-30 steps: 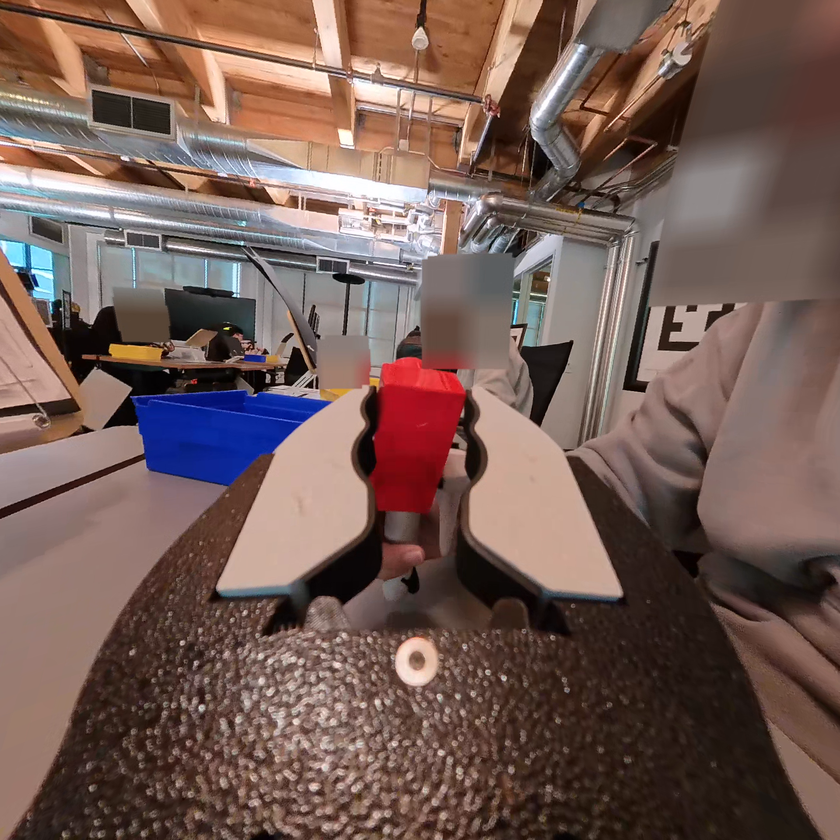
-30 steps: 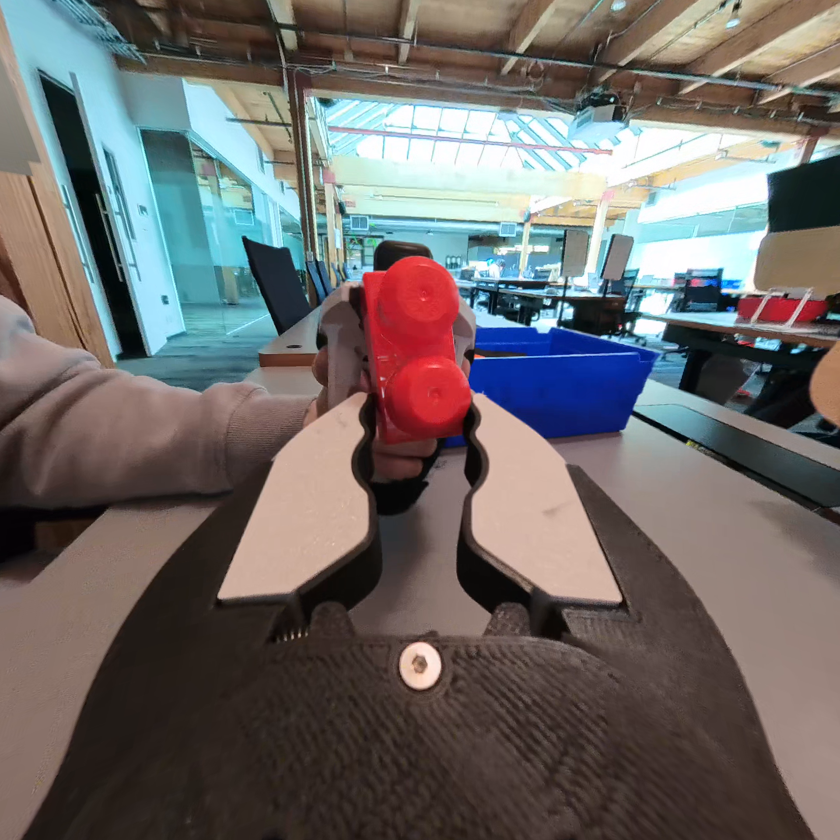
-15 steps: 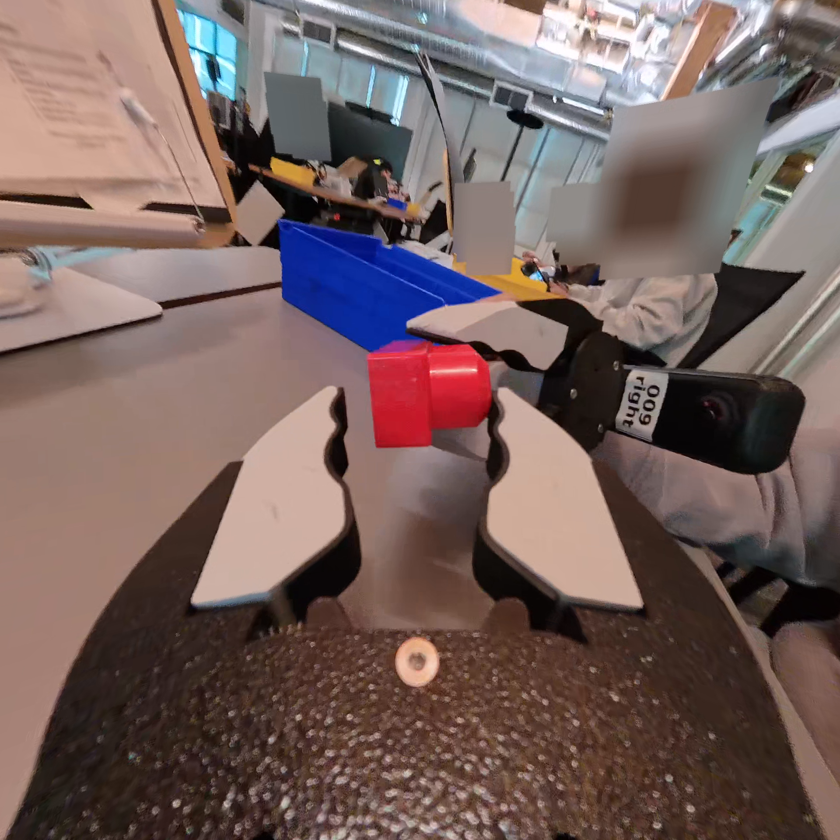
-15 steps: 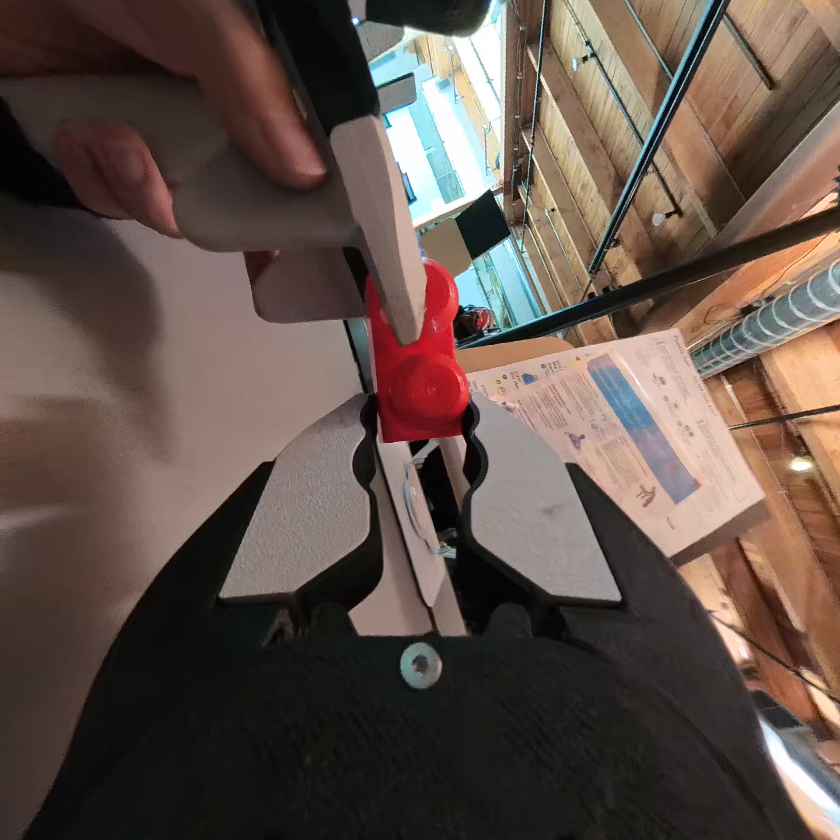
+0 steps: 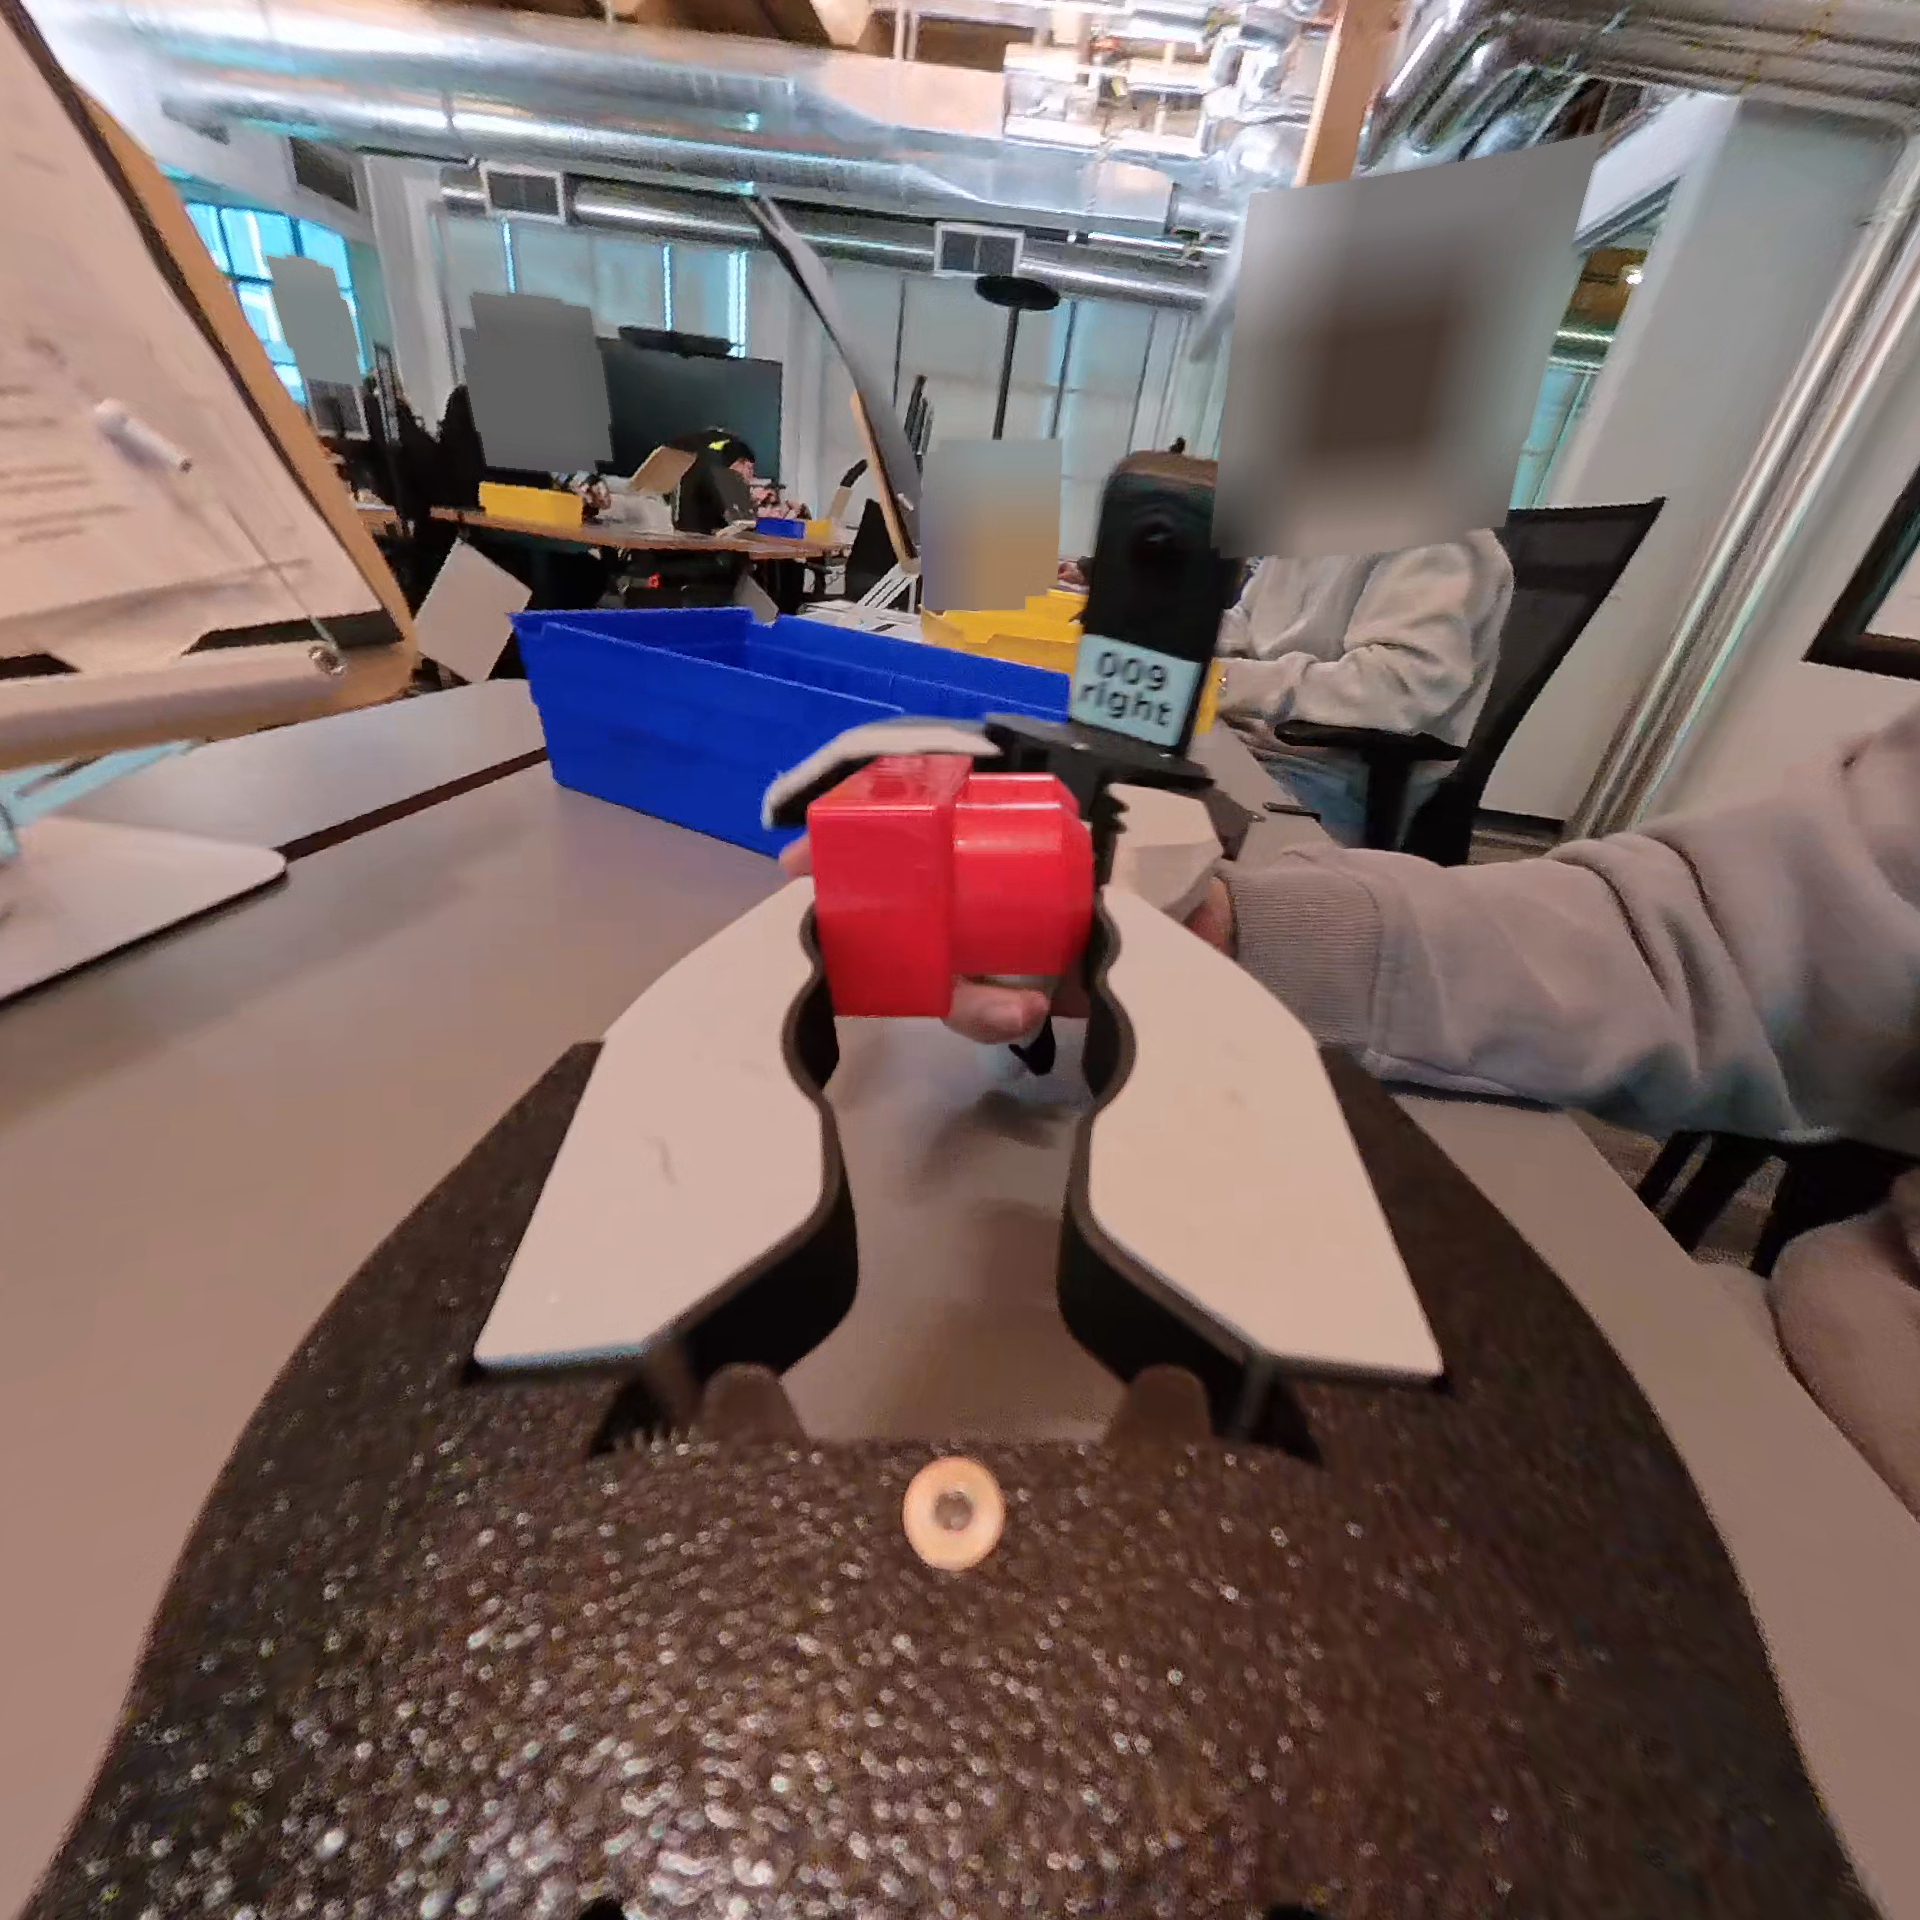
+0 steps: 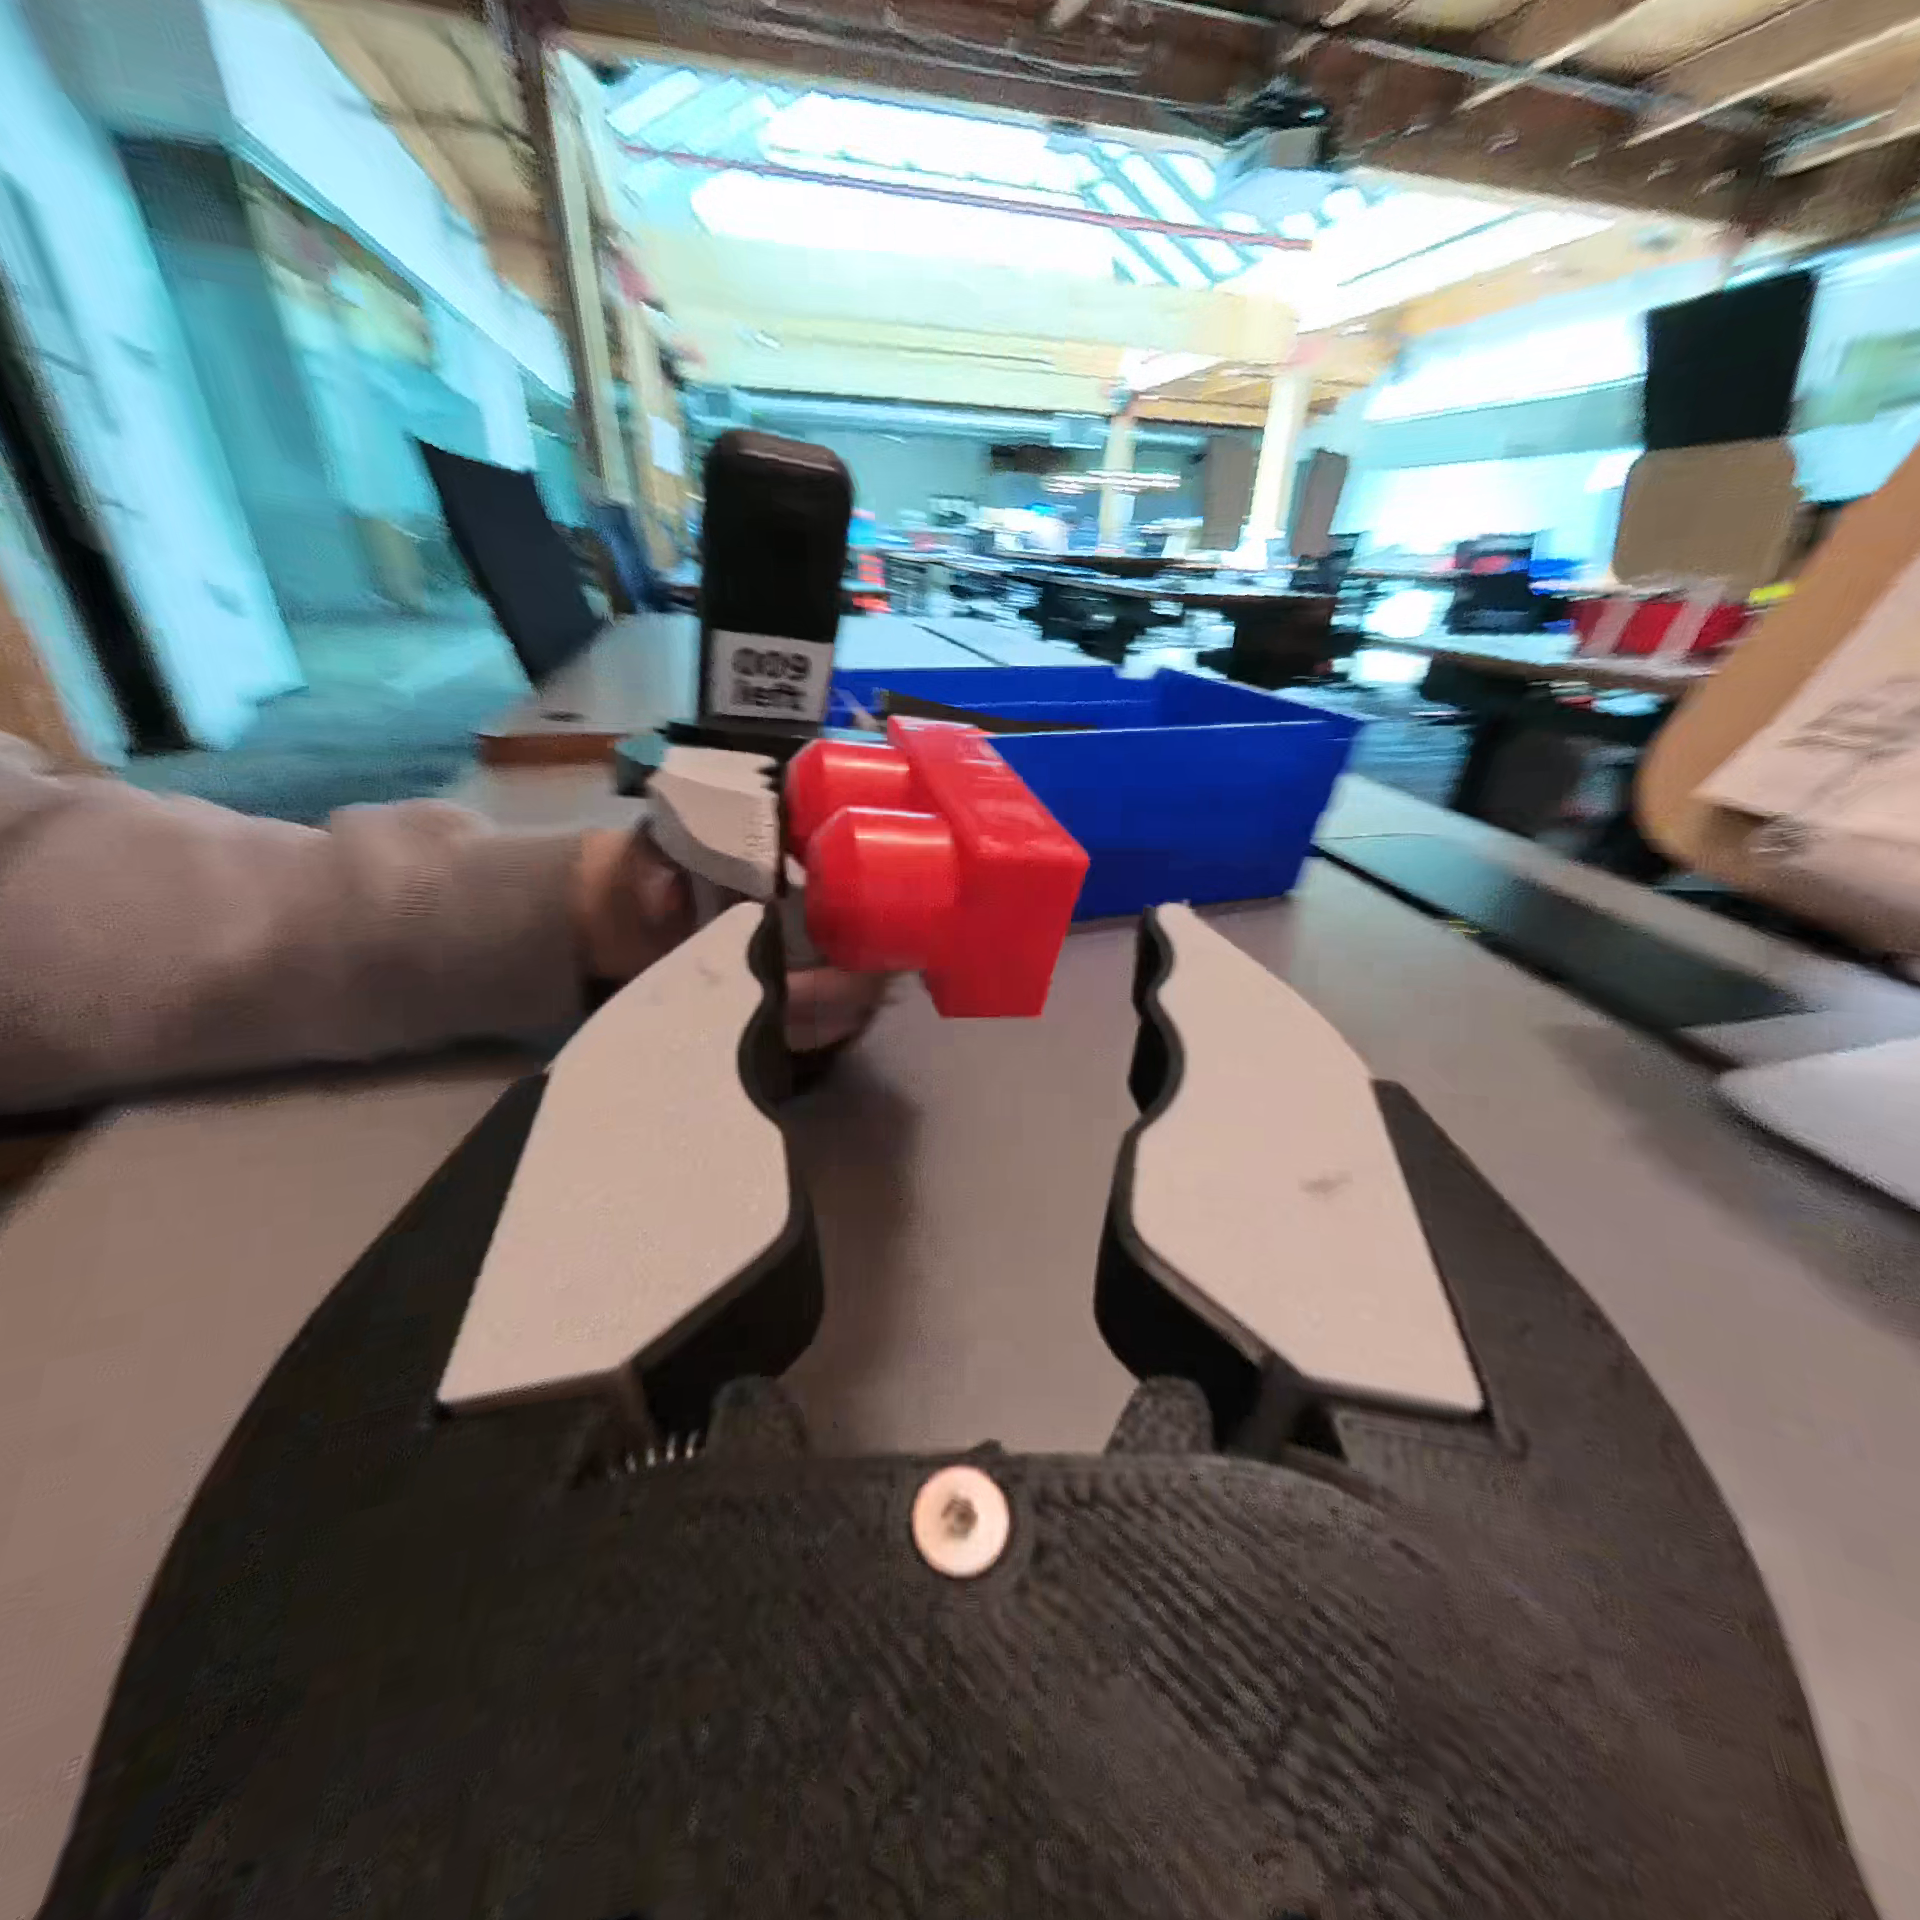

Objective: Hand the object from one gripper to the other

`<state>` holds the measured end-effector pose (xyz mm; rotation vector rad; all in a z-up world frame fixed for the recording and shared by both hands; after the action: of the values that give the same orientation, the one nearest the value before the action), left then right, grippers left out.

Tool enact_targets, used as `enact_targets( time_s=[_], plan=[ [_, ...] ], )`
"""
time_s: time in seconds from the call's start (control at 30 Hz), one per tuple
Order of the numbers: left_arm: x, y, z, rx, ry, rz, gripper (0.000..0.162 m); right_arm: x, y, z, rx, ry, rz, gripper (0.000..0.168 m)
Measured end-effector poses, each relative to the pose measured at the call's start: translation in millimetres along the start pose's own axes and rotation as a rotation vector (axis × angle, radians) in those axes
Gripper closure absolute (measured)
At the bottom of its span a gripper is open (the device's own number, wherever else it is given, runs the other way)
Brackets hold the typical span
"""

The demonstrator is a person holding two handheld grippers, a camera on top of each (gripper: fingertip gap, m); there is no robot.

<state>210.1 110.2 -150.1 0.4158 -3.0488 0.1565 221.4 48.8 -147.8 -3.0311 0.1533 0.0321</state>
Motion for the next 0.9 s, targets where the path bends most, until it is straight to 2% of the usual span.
enact_targets(
  time_s=[0.07, 0.2, 0.33, 0.4, 0.53, 0.67, 0.8, 0.9],
  plan=[
    [5, -1, 1, -0.016, -0.018, 0.030, 0.118, -9, 0, 0, 0.032, -0.052, -0.089, 0.115],
    [12, -2, -1, -0.006, -0.010, 0.084, 0.118, -17, 3, -10, 0.128, -0.087, -0.149, 0.119],
    [11, -2, 1, -0.029, -0.019, 0.072, 0.118, -14, 2, -6, 0.075, -0.041, -0.134, 0.122],
    [2, -2, 1, -0.022, 0.014, 0.000, 0.113, -9, 1, -5, 0.059, 0.098, -0.044, 0.123],
    [-14, -1, 6, -0.040, 0.239, -0.078, 0.091, 2, 2, 2, -0.091, 0.620, 0.215, 0.123],
    [-22, -1, 18, -0.099, 0.343, -0.096, 0.092, 0, -4, 13, -0.269, 1.007, 0.301, 0.123],
    [-25, 1, 19, -0.101, 0.328, -0.120, 0.098, -6, -9, 20, -0.345, 1.150, 0.276, 0.123],
    [-25, 2, 16, -0.123, 0.279, -0.159, 0.088, 11, -5, 24, -0.486, 1.228, 0.380, 0.123]
  ],
)
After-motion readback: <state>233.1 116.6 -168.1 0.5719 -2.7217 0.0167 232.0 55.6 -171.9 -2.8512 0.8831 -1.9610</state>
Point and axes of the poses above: each gripper's, where its closed fingertips meet, y back along the fingers, z out of its underside, x = y × z across the jaws, the point moved 3 cm from there along y, back along the fingers, and after that the axes turned 3 degrees about -y, right-handed, at the moved point
